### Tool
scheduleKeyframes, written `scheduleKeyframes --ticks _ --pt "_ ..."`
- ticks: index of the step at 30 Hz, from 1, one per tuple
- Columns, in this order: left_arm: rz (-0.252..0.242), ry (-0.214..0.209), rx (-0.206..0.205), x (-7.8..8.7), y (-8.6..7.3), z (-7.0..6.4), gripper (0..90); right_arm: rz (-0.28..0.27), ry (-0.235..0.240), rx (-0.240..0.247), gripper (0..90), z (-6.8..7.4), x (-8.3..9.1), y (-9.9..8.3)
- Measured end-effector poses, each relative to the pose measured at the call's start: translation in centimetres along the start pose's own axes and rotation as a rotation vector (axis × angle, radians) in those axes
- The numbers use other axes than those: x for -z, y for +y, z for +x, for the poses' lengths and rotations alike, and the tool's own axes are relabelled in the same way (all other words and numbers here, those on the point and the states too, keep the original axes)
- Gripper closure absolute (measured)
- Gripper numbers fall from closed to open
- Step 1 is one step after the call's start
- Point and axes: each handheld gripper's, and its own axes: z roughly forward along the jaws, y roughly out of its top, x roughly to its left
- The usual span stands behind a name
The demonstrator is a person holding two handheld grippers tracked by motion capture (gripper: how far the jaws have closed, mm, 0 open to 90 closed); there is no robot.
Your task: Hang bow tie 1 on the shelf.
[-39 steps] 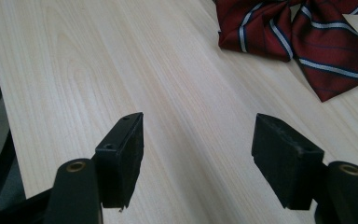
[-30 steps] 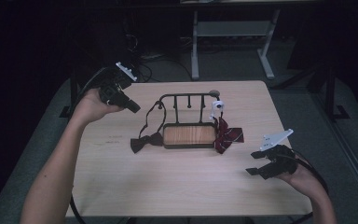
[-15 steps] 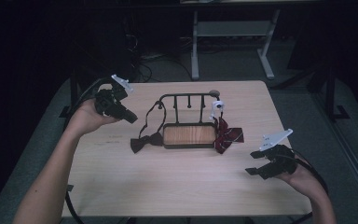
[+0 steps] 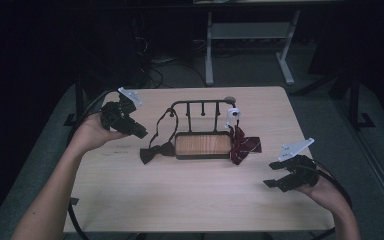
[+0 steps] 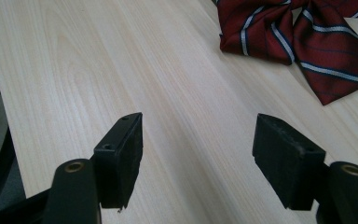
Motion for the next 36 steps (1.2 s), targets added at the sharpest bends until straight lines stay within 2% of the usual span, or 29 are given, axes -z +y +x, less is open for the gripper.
scheduleKeyframes --ticks 15,25,36 --pt "-0.015 -0.002 -0.007 -0.3 -1.0 -0.6 71.2 -0.004 -0.006 -0.01 32.9 -0.1 0.1 -0.3" --pt "-0.022 -0.012 0.013 -0.9 -2.6 -0.6 69.0 -0.003 -0.011 -0.009 32.9 -0.1 0.3 -0.4" --pt "-0.035 -0.015 0.015 -1.2 -4.1 -1.1 65.2 -0.002 -0.012 -0.009 32.9 -0.1 0.3 -0.4"
